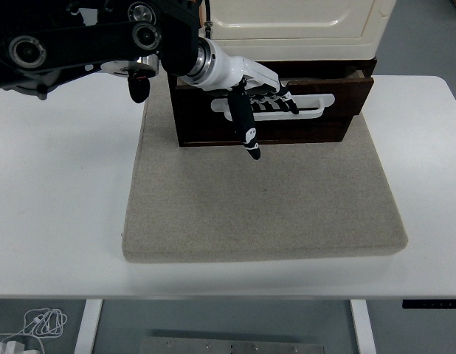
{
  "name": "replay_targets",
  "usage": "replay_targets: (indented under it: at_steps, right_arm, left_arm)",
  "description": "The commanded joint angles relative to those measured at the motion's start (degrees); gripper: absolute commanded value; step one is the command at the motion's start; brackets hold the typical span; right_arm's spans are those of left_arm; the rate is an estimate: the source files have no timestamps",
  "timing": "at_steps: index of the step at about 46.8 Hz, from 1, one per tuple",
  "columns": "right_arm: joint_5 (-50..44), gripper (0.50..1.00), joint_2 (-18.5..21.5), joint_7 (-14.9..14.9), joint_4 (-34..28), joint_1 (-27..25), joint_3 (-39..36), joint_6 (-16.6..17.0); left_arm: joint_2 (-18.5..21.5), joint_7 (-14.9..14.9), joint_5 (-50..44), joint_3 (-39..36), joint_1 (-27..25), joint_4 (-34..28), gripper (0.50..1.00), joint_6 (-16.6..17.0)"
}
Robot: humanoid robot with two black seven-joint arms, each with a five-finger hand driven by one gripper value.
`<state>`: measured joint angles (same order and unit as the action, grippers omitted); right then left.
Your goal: Open the drawer under the combination cabinet
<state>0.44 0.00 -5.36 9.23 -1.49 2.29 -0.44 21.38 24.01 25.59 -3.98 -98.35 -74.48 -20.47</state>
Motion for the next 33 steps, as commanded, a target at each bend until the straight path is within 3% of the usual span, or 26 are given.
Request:
replay_targets:
  at_steps: [1, 33]
  right_arm:
    - [0.0, 0.928, 0.0, 0.0, 0.0, 0.0, 0.0, 0.0]
    - [0.0, 0.928, 0.0, 0.0, 0.0, 0.0, 0.0, 0.0]
  left_arm:
    - [0.1, 0.0, -0.3, 0.0, -0.3, -0.2, 1.0, -0.4]
    - [1.4, 0.2, -1.5, 0.0, -1.4, -1.9, 1.0, -2.2]
